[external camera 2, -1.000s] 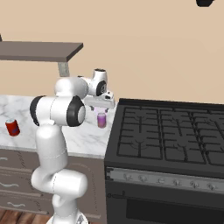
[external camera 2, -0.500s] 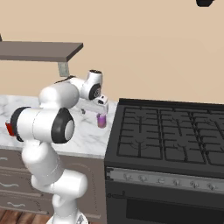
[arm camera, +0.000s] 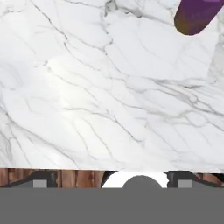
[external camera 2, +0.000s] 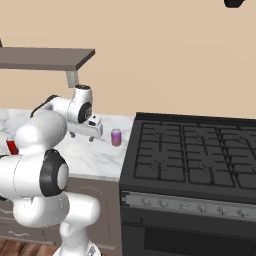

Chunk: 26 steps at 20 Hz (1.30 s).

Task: Four empty soda cans are scattered around the kitchen. Gather all the cans and cluster them next to the stove for recycling.

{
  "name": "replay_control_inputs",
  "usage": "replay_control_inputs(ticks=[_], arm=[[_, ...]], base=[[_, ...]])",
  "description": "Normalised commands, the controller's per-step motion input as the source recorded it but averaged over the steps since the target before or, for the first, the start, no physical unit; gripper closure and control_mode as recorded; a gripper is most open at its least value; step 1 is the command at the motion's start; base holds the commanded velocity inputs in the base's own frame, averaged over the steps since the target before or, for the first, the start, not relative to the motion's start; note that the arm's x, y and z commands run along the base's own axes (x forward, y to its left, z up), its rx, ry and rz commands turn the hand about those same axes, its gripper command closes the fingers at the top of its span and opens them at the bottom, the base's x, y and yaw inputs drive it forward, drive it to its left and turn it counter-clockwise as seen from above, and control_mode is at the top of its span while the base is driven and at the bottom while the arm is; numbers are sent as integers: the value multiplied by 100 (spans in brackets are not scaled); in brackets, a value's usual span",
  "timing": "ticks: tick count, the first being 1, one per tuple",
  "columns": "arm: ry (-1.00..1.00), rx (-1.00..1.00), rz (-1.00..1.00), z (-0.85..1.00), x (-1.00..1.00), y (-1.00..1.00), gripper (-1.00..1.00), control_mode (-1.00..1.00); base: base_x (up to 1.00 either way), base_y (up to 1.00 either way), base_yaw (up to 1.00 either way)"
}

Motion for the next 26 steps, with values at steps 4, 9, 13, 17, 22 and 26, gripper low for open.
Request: replay_control_inputs(ticks=[4,9,13,17,22,26], arm=[[-8,-6,9,0,-54,95,-100,-100],[-2,-13,13,0,-31,100,-100,-100],[0,-16,7,0,0,100,-100,-100],[3,-13,9,3,2,100,-100,-100],[0,-5,3,7,16,87,-100,-100],[0,2,-4,4,3,82,-100,-100]], base=[[0,0,0],[0,0,0],[0,0,0],[0,0,0],[0,0,0],[0,0,0]])
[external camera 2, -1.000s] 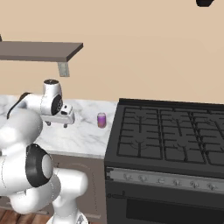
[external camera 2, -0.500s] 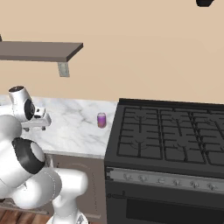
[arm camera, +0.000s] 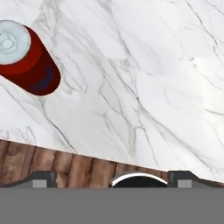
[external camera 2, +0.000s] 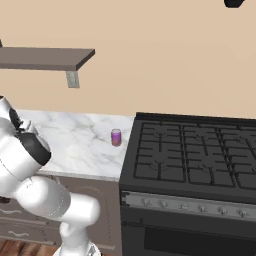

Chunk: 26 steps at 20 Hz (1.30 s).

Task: Four empty soda cans are scattered around the kitchen. Gather all the cans and cluster them next to the stove for recycling.

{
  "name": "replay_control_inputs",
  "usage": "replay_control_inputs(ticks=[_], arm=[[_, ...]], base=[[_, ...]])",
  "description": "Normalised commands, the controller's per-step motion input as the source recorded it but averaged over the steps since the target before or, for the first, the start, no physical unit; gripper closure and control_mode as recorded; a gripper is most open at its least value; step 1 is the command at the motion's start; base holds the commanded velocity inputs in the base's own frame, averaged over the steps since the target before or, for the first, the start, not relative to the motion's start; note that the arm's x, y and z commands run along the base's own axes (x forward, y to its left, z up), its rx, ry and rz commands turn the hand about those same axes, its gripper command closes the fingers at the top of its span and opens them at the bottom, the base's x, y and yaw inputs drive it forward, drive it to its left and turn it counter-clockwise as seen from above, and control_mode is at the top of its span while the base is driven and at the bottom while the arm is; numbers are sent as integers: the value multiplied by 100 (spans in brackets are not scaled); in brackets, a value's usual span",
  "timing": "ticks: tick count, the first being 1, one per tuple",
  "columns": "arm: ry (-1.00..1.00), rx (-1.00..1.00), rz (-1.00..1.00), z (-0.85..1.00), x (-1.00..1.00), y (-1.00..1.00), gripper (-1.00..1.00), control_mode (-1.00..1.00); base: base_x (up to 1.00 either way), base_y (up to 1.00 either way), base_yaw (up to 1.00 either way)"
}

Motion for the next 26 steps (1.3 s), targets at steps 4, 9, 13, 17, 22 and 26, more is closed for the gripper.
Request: replay_control_inputs(ticks=[4,9,13,17,22,26], arm=[[0,0,-6,0,16,96,-100,-100],[0,0,-4,0,24,75,-100,-100],[-3,0,-5,-2,34,56,-100,-100],[-3,0,-7,-11,34,54,-100,-100],[0,0,-6,-8,27,27,-100,-100],[7,-1,0,26,23,-29,-100,-100]], base=[[0,0,0],[0,0,0],[0,0,0],[0,0,0],[0,0,0],[0,0,0]])
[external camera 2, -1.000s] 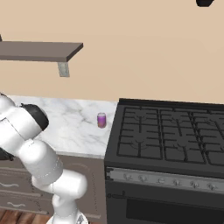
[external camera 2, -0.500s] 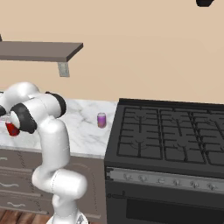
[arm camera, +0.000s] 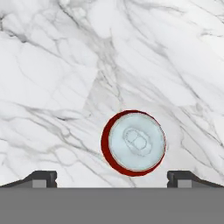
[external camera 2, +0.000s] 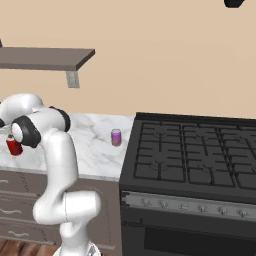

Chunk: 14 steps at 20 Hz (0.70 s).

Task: Four empty soda cans are scattered around the kitchen. Gather all the cans and cluster them next to the stove for recycling.

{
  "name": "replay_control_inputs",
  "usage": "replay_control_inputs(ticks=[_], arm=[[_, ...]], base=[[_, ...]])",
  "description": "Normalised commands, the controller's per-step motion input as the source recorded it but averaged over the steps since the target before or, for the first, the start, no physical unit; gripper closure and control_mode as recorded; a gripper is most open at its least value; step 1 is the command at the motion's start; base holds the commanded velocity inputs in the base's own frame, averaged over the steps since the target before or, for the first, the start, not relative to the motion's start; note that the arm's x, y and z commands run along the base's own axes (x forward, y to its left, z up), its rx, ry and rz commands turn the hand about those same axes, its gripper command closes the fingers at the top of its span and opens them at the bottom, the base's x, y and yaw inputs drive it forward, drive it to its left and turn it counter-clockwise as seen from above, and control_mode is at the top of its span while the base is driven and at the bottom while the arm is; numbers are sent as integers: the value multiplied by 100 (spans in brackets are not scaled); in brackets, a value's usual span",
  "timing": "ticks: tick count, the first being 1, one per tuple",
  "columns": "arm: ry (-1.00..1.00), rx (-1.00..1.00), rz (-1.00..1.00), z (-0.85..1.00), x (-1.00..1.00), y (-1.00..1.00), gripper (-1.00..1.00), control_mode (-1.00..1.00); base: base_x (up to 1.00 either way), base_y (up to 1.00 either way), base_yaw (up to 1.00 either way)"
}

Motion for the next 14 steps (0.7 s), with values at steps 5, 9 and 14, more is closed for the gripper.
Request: replay_control_inputs(ticks=[5,9,14], arm=[[19,0,-8,12,9,-54,-100,-100],[9,1,-14,-55,12,-38,-100,-100],[2,0,-1,-4,4,-2,-100,-100]], base=[[0,0,0],[0,0,0],[0,0,0]])
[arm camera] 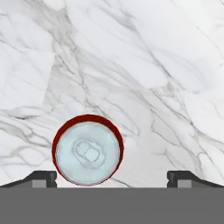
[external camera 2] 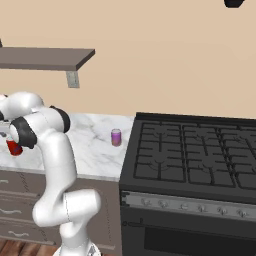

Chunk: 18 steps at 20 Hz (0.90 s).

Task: Four empty soda cans are scattered around the kitchen. Gather all the cans and cluster them next to the stove for recycling.

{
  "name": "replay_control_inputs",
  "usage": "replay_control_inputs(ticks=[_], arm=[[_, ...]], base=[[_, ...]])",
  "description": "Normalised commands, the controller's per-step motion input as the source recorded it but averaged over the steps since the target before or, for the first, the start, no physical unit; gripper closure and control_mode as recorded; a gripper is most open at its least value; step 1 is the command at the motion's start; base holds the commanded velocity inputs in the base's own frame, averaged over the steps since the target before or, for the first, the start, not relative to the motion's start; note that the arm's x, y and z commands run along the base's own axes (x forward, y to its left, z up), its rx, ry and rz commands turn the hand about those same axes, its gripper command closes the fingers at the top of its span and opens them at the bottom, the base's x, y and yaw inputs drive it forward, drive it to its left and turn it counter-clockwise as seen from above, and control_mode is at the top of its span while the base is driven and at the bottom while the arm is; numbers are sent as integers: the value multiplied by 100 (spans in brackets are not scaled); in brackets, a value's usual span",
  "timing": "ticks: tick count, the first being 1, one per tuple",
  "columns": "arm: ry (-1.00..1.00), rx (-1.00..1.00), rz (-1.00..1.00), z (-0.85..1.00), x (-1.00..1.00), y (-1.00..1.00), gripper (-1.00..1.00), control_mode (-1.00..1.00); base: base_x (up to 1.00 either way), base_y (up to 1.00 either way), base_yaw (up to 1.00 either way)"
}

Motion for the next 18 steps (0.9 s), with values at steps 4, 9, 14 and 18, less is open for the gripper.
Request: replay_control_inputs(ticks=[4,9,14,18], arm=[[1,3,0,-1,10,2,-100,-100],[-5,2,0,-19,3,12,-100,-100],[-7,3,-2,-21,0,13,-100,-100],[-6,4,-2,-20,0,-3,-100,-100]], base=[[0,0,0],[0,0,0],[0,0,0],[0,0,0]])
